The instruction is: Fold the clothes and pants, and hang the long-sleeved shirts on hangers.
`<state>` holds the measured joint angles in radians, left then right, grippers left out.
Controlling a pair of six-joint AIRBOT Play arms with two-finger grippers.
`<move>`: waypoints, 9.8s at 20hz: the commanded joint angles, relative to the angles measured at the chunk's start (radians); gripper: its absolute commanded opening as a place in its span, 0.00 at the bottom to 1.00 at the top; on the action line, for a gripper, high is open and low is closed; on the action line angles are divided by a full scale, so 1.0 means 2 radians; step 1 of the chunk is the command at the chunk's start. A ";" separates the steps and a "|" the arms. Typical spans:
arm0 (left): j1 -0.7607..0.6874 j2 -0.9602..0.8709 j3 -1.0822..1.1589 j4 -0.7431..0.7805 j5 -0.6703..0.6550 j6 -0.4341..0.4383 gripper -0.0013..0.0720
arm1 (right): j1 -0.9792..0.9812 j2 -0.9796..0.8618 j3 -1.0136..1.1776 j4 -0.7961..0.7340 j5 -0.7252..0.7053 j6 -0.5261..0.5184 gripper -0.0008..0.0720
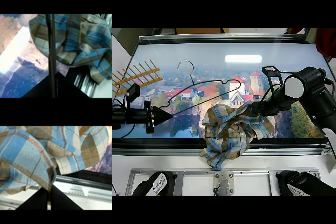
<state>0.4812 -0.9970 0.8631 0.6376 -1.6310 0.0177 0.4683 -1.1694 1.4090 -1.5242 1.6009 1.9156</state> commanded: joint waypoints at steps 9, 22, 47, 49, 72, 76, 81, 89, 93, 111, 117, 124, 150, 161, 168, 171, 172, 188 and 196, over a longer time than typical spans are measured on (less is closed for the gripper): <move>-0.041 0.068 -0.068 -0.004 0.002 0.005 0.03 | -0.049 -0.013 0.011 -0.017 -0.031 -0.009 0.04; -0.123 0.069 -0.068 0.030 0.010 -0.019 0.03 | -0.137 -0.046 0.014 0.004 -0.026 -0.007 0.04; -0.246 -0.065 -0.067 -0.045 0.192 0.003 0.03 | -0.056 -0.015 0.089 0.030 0.023 -0.053 0.04; -0.246 -0.065 -0.067 -0.046 0.192 0.007 0.03 | -0.027 -0.016 0.089 0.030 0.012 -0.042 0.04; -0.246 -0.046 -0.068 -0.041 0.175 0.032 0.03 | 0.140 -0.083 0.114 0.070 -0.123 -0.070 0.04; -0.246 -0.046 -0.068 -0.041 0.174 0.032 0.03 | 0.138 -0.083 0.114 0.071 -0.123 -0.070 0.06; -0.246 -0.046 -0.068 -0.041 0.174 0.032 0.03 | 0.138 -0.082 0.114 0.071 -0.097 -0.071 0.93; -0.246 -0.046 -0.068 -0.041 0.174 0.032 0.03 | 0.113 -0.059 0.138 0.134 -0.023 -0.148 0.93; -0.246 -0.046 -0.068 -0.041 0.174 0.032 0.03 | 0.014 -0.045 0.148 0.261 0.037 -0.257 0.93; -0.246 -0.046 -0.068 -0.041 0.170 0.032 0.04 | -0.458 -0.039 -0.117 0.611 0.063 -0.863 0.92; -0.246 -0.046 -0.068 -0.041 0.165 0.032 0.04 | -0.475 -0.108 -0.186 0.612 0.054 -0.953 0.92; -0.246 -0.046 -0.068 -0.041 0.166 0.032 0.03 | -0.398 -0.174 -0.186 0.612 0.053 -0.999 0.92; -0.246 -0.046 -0.068 -0.040 0.167 0.031 0.04 | -0.320 -0.196 -0.186 0.617 0.050 -0.998 0.91; -0.246 -0.046 -0.068 -0.040 0.177 0.031 0.04 | -0.320 -0.197 -0.186 0.617 0.051 -0.998 0.04; -0.246 -0.046 -0.068 -0.040 0.233 -0.024 0.70 | -0.320 -0.197 -0.186 0.617 0.050 -0.998 0.04; -0.246 -0.046 -0.061 -0.041 0.257 -0.046 0.70 | -0.320 -0.197 -0.186 0.617 0.050 -0.998 0.03; -0.245 -0.046 -0.053 -0.041 0.259 -0.062 0.70 | -0.320 -0.197 -0.186 0.617 0.050 -0.998 0.03; -0.127 -0.037 0.085 -0.001 0.235 -0.321 0.70 | -0.321 -0.164 -0.178 0.617 0.022 -0.939 0.03; -0.276 0.080 -0.061 0.129 0.355 -0.587 0.85 | -0.321 -0.050 -0.166 0.642 -0.112 -0.858 0.03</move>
<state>0.0521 -0.9081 0.8581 0.8391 -1.0126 -0.9653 -0.1730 -1.3388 1.0737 -0.2749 1.4902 0.1482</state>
